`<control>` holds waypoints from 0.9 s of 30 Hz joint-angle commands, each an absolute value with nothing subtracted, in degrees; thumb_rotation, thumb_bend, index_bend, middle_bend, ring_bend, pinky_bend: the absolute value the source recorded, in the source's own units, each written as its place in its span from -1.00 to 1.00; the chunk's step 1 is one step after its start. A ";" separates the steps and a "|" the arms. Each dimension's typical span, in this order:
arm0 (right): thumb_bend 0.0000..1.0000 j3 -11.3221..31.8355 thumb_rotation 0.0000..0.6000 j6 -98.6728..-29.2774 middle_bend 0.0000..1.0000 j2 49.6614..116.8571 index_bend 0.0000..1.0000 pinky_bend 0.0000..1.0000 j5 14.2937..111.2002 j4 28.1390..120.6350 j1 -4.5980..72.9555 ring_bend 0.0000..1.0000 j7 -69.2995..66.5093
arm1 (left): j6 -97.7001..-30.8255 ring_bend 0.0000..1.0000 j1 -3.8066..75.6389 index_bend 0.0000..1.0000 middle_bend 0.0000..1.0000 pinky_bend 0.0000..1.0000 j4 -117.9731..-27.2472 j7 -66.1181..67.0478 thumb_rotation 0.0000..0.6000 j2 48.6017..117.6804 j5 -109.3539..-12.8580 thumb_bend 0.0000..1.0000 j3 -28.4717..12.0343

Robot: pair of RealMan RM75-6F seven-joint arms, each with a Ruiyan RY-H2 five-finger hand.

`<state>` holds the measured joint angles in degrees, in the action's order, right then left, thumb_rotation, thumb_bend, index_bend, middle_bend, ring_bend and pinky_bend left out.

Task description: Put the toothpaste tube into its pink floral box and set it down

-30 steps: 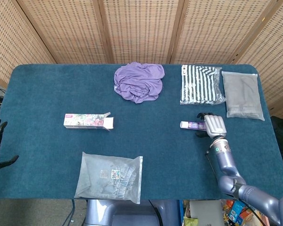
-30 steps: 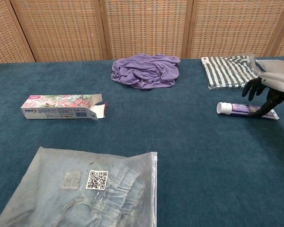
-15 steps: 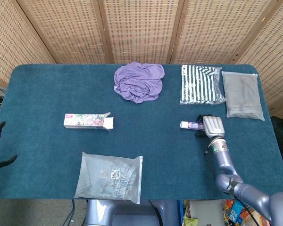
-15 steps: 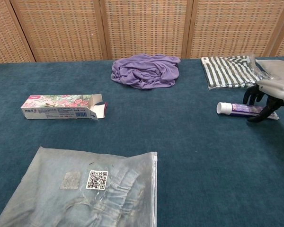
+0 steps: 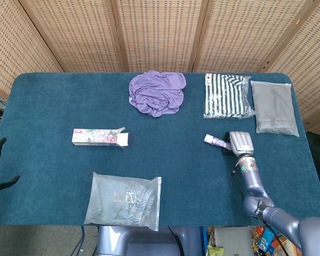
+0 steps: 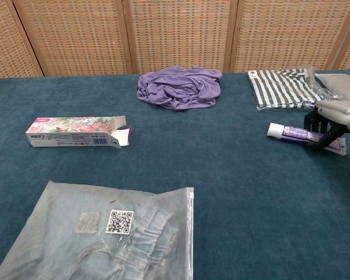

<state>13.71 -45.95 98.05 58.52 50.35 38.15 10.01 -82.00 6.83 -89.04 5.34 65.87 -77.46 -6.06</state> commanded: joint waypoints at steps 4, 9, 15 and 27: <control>0.11 12.51 1.00 -49.12 0.19 94.15 0.19 -0.04 63.33 55.43 36.29 -0.03 6.01 | -81.10 -1.00 7.49 -1.00 -1.00 -1.00 -89.26 5.70 1.00 65.86 -77.49 -0.67 -6.10; 0.14 11.88 1.00 -52.31 0.19 89.63 0.19 -0.04 66.52 61.56 34.84 -0.03 4.81 | -78.74 -1.00 10.68 -1.00 -1.00 -1.00 -89.34 6.20 1.00 64.67 -79.57 -0.67 -7.17; 0.14 11.65 1.00 -56.09 0.19 84.93 0.19 -0.04 69.08 68.63 33.52 -0.03 5.56 | -70.54 -1.00 18.03 -1.00 -1.00 -1.00 -87.62 7.29 1.00 64.00 -80.75 -0.67 -9.13; 0.16 11.36 1.00 -58.82 0.18 78.71 0.19 -0.04 68.75 77.83 32.33 -0.03 11.79 | -49.87 -1.00 34.41 -1.00 -1.00 -1.00 -71.47 0.14 1.00 75.81 -83.00 -0.67 -8.38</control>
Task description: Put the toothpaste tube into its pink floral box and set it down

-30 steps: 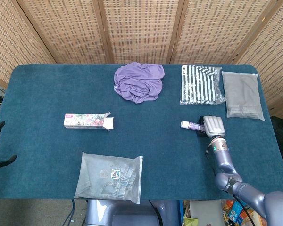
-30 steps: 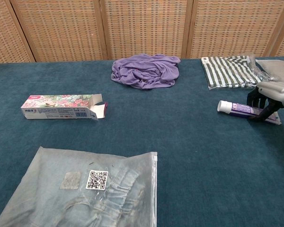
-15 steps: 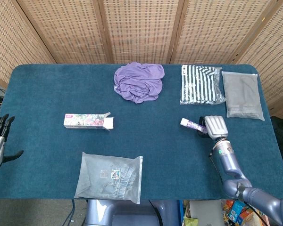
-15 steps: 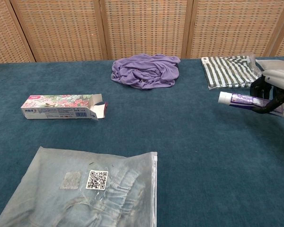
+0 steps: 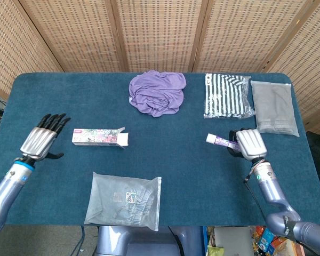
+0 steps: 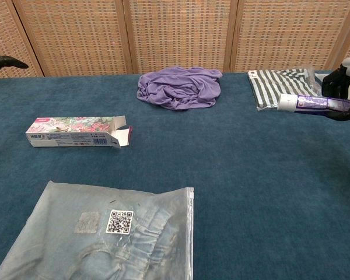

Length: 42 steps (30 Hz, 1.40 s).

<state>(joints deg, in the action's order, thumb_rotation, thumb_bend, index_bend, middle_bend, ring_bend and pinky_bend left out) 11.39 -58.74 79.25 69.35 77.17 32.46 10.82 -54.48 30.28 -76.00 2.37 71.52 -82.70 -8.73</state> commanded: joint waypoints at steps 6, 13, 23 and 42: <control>0.18 11.29 1.00 -58.51 0.18 77.94 0.19 -0.04 67.43 78.59 32.32 -0.03 13.33 | -44.80 -1.00 39.30 -1.00 -1.00 -1.00 -64.81 0.47 1.00 83.01 -80.67 -0.67 -8.89; 0.18 11.12 1.00 -58.89 0.18 77.23 0.19 -0.04 67.24 79.26 32.17 -0.03 13.90 | -40.72 -1.00 42.50 -1.00 -1.00 -1.00 -59.78 3.21 1.00 87.85 -76.27 -0.67 -9.69; 0.18 11.00 1.00 -59.82 0.18 75.82 0.19 -0.04 67.05 80.44 31.73 -0.03 14.70 | -37.80 -0.66 44.33 -0.76 -0.55 -0.53 -54.28 6.04 1.00 91.86 -71.20 -0.67 -9.81; 0.18 12.69 1.00 -61.69 0.18 69.76 0.19 -0.04 67.34 89.70 33.63 -0.03 22.10 | -53.82 -0.11 43.20 -0.02 0.08 -0.10 -61.19 -23.96 1.00 89.99 -82.18 -0.40 -11.54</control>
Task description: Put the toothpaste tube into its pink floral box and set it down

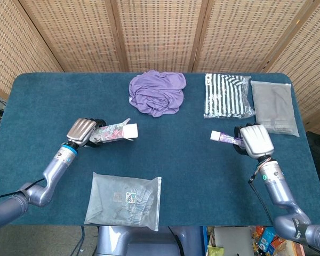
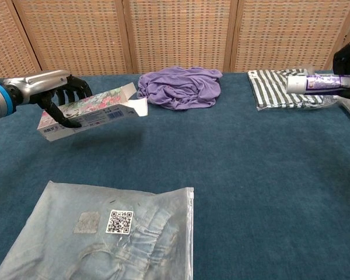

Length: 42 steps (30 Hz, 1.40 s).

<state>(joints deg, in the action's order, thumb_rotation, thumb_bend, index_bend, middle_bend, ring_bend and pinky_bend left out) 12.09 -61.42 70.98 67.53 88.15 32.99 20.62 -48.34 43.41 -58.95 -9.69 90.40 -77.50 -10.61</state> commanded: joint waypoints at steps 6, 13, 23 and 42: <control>0.19 15.23 1.00 -61.49 0.18 65.72 0.19 -0.04 65.77 94.28 36.08 -0.03 26.83 | -56.57 -0.11 46.91 0.04 0.08 -0.10 -54.45 -40.39 1.00 95.61 -86.07 -0.40 -12.08; 0.19 17.78 1.00 -60.79 0.18 60.78 0.19 -0.04 64.17 99.18 39.21 -0.03 32.29 | -55.03 -0.11 53.65 0.05 0.08 -0.10 -47.01 -41.30 1.00 101.73 -88.34 -0.40 -12.24; 0.19 18.58 1.00 -59.34 0.18 57.62 0.19 -0.04 62.27 102.67 43.45 -0.03 38.46 | -53.46 -0.11 60.29 0.09 0.08 -0.10 -39.45 -41.28 1.00 109.01 -87.70 -0.40 -13.10; 0.19 15.98 1.00 -61.63 0.19 53.70 0.20 -0.04 64.08 109.98 45.95 -0.02 47.42 | -58.95 -0.09 62.08 0.12 0.10 -0.10 -36.44 -48.15 1.00 112.74 -86.31 -0.40 -13.51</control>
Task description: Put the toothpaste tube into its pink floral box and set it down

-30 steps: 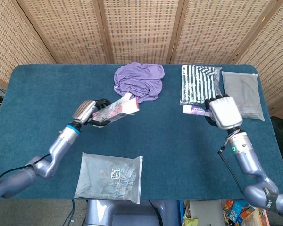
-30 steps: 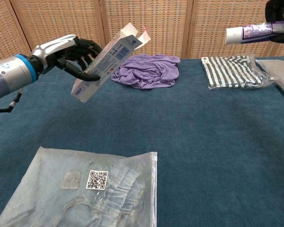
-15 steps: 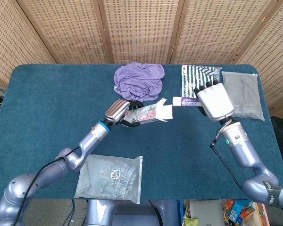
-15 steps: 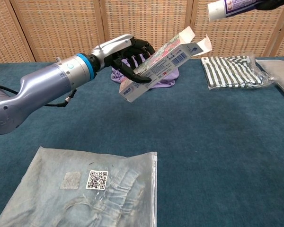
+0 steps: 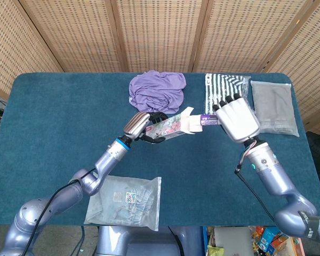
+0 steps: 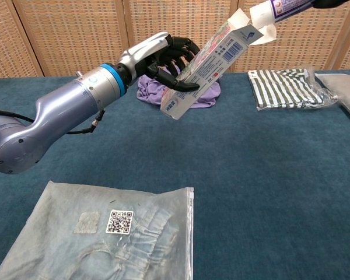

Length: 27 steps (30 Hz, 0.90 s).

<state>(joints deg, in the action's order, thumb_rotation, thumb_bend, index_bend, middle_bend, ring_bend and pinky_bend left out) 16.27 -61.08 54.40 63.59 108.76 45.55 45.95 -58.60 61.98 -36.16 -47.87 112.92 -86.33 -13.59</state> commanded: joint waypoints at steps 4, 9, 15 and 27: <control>0.20 15.68 1.00 -61.74 0.19 52.78 0.19 -0.04 63.94 111.35 46.79 -0.01 50.25 | -59.40 -0.09 62.18 0.12 0.10 -0.10 -37.28 -48.33 1.00 112.42 -86.26 -0.40 -13.29; 0.20 15.90 1.00 -61.73 0.19 51.97 0.19 -0.04 62.78 112.73 47.98 -0.01 52.21 | -58.90 -0.09 62.48 0.12 0.10 -0.10 -37.81 -47.80 1.00 112.71 -85.92 -0.40 -12.96; 0.19 15.06 1.00 -60.96 0.19 51.48 0.19 -0.04 61.94 113.18 49.14 -0.01 54.58 | -58.86 -0.09 62.96 0.12 0.10 -0.10 -37.53 -47.92 1.00 113.59 -85.15 -0.40 -13.42; 0.19 12.64 1.00 -60.54 0.19 52.14 0.19 -0.04 62.39 112.31 51.12 -0.01 59.85 | -58.94 -0.09 63.59 0.12 0.10 -0.10 -37.48 -48.56 1.00 113.60 -84.72 -0.40 -13.54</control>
<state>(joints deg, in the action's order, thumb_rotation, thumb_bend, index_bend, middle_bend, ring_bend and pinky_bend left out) 12.85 -60.46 52.05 62.14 112.44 50.93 59.53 -58.94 63.59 -37.47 -48.56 113.61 -84.72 -13.54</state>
